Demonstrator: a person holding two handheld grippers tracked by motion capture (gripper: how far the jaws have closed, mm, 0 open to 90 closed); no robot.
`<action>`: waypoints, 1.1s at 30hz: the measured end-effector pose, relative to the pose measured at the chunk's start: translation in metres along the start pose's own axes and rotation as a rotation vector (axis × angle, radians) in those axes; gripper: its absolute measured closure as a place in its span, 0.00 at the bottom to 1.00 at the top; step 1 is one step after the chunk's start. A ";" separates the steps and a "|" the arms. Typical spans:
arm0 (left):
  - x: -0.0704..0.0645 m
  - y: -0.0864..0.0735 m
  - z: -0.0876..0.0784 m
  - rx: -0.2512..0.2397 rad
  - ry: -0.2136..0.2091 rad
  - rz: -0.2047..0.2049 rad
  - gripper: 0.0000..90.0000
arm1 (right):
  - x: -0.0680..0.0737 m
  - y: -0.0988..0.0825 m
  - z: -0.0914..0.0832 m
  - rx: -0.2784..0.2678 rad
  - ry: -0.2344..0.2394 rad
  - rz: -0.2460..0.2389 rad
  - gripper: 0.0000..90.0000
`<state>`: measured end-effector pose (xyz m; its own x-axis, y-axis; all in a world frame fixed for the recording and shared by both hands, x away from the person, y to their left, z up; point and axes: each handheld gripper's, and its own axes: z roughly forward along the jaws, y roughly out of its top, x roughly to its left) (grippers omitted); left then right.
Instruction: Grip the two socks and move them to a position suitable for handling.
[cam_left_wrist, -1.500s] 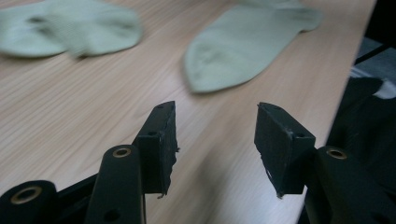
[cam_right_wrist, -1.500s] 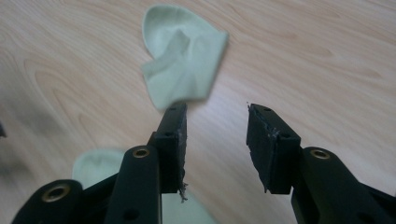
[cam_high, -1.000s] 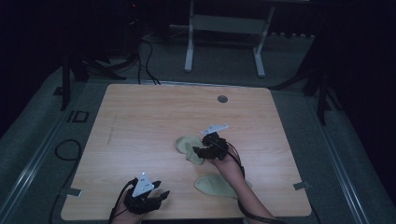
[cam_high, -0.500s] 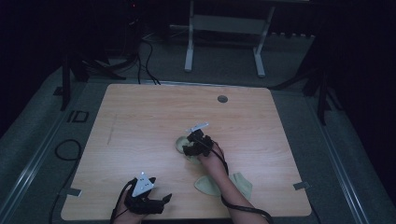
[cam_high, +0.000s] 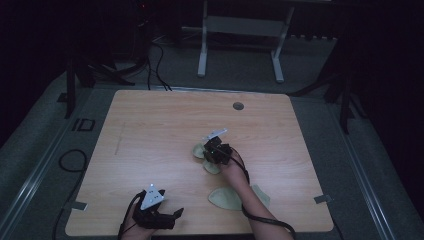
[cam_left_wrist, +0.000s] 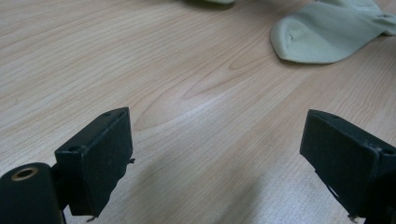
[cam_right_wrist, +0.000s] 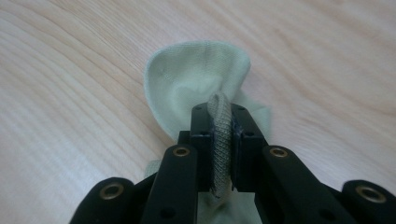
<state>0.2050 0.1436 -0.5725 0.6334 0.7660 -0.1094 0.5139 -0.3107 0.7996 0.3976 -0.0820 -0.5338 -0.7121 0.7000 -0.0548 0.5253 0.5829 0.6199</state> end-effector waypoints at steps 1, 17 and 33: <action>0.001 0.000 0.000 0.002 -0.003 -0.004 0.10 | -0.002 0.000 -0.006 -0.005 -0.004 -0.005 0.91; -0.003 0.006 0.004 0.010 0.006 0.013 0.13 | -0.045 -0.036 -0.072 -0.009 -0.011 -0.041 0.90; -0.008 0.027 0.019 0.011 -0.038 0.072 0.15 | -0.025 -0.076 -0.036 0.028 -0.004 -0.025 0.60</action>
<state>0.2247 0.1184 -0.5618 0.6906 0.7195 -0.0742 0.4724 -0.3710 0.7995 0.3591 -0.1588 -0.5517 -0.7238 0.6862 -0.0731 0.5197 0.6117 0.5965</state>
